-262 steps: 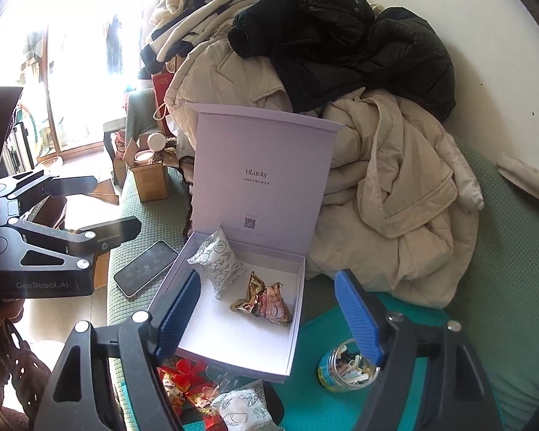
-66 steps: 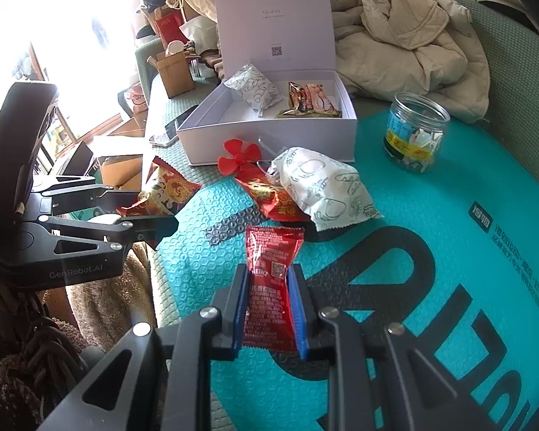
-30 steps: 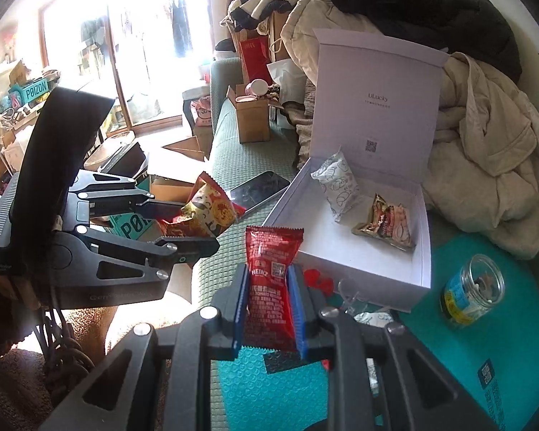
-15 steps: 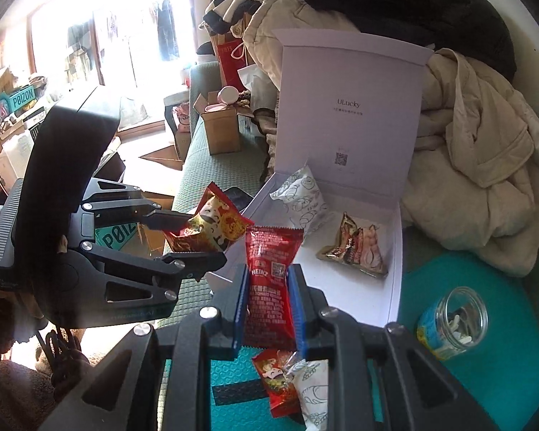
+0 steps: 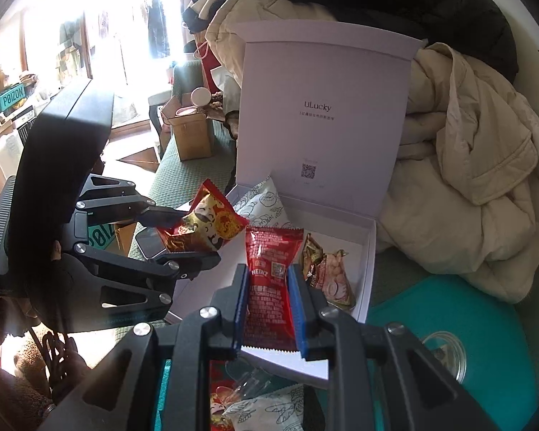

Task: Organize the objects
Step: 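Lift and carry both packets over the open white box with both tools, then lower both packets into the box and open both tools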

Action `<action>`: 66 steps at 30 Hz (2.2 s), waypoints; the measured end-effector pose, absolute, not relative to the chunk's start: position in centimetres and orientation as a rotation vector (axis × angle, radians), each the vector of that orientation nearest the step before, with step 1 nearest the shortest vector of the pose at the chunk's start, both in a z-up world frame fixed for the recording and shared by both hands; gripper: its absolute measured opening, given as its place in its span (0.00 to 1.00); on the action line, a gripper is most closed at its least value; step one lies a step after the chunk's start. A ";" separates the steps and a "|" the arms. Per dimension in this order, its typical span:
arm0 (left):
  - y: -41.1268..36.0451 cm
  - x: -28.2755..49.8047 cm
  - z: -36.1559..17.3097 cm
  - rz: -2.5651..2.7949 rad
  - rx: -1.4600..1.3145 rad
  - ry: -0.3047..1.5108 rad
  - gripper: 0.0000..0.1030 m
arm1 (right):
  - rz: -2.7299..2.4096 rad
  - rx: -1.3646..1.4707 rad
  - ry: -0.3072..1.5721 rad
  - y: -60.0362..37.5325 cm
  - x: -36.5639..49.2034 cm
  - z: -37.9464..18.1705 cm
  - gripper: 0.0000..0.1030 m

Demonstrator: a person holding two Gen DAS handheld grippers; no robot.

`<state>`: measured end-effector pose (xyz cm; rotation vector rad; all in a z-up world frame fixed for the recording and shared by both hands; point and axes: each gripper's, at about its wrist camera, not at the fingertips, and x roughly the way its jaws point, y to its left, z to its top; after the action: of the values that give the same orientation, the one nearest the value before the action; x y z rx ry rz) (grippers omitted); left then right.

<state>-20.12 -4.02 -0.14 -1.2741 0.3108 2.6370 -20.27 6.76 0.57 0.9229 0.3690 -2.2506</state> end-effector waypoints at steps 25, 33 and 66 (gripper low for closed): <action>-3.5 -28.6 -3.9 2.662 -1.296 0.475 0.37 | -2.221 1.021 0.373 5.4 -29.4 -2.1 0.21; -3.0 -30.6 -5.6 2.630 -1.338 0.485 0.37 | -2.205 1.089 0.361 5.2 -31.9 -3.7 0.21; -2.5 -34.5 -9.1 2.452 -1.460 0.327 0.37 | -2.173 1.221 0.334 6.0 -36.9 -8.1 0.23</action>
<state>-34.48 -2.47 -9.12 -1.4598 0.3275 2.4521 -36.88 6.00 -8.06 1.2208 0.3344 -2.1729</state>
